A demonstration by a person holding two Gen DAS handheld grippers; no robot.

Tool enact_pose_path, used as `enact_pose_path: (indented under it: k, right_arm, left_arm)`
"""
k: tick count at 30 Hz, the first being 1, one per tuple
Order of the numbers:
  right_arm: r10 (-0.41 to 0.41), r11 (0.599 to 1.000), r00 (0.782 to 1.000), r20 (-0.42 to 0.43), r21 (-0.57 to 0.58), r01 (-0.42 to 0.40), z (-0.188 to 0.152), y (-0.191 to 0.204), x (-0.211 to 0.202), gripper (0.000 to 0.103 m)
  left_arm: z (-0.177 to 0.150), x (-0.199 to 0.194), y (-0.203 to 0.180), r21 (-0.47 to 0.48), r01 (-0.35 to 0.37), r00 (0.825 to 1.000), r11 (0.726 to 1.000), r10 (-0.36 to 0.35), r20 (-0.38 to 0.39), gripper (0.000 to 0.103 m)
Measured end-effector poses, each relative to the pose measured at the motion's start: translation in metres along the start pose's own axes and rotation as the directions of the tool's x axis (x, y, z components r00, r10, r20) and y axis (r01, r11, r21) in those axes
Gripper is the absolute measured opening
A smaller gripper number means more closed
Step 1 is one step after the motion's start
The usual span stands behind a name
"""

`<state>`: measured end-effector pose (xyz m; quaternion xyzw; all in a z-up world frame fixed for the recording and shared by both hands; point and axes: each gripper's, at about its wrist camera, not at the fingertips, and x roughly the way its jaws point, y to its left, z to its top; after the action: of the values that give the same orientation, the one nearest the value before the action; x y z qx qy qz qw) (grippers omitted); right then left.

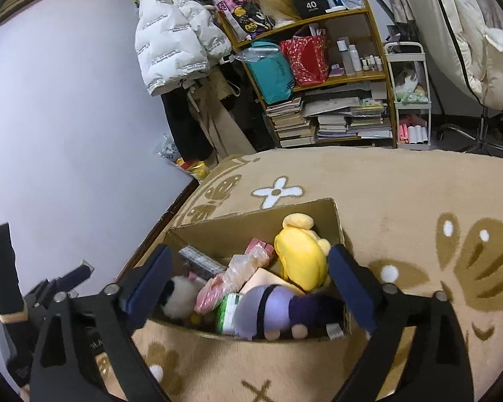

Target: Organize soft objects

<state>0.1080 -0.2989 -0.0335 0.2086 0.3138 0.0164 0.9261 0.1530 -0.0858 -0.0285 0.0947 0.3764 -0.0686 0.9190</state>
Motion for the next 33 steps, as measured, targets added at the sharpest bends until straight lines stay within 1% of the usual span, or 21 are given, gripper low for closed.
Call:
enact_pose_path:
  k: [4,11,16,18,22,26,30,33]
  right_arm:
    - [-0.006,0.999,1.000,0.014,-0.037,0.006,-0.004,0.009,-0.017,0.103]
    - [0.002,0.998,0.999,0.048,-0.063,0.001,-0.010,0.020,-0.052,0.103]
    - [0.001,0.995,0.997,0.077,-0.104,0.007,-0.015,0.030,-0.077,0.103]
    - [0.000,0.993,0.996,0.092,-0.114,0.011,-0.016,0.034,-0.086,0.103]
    - [0.010,0.992,0.992,0.128,-0.123,0.006,-0.021,0.039,-0.103,0.103]
    - [0.008,0.987,0.988,0.154,-0.159,0.017,-0.027,0.045,-0.119,0.103]
    - [0.005,0.977,0.982,0.189,-0.210,0.036,-0.036,0.049,-0.135,0.103]
    - [0.009,0.972,0.981,0.193,-0.232,0.036,-0.045,0.051,-0.138,0.103]
  left_arm:
    - [0.000,-0.017,0.006,0.001,-0.016,1.000,1.000,0.016,0.020,0.100]
    - [-0.006,-0.058,0.023,-0.010,-0.048,0.997,0.999,0.049,0.065,0.101]
    - [-0.013,-0.091,0.036,-0.014,-0.073,0.992,0.997,0.074,0.101,0.102]
    - [-0.017,-0.105,0.043,-0.033,-0.088,0.988,0.996,0.091,0.121,0.102]
    - [-0.030,-0.132,0.056,-0.063,-0.081,0.982,0.995,0.091,0.167,0.102]
    - [-0.043,-0.155,0.061,-0.066,-0.086,0.973,0.994,0.098,0.211,0.102]
    - [-0.053,-0.170,0.062,-0.065,-0.088,0.964,0.994,0.102,0.246,0.102]
    - [-0.060,-0.173,0.062,-0.075,-0.087,0.958,0.993,0.105,0.267,0.102]
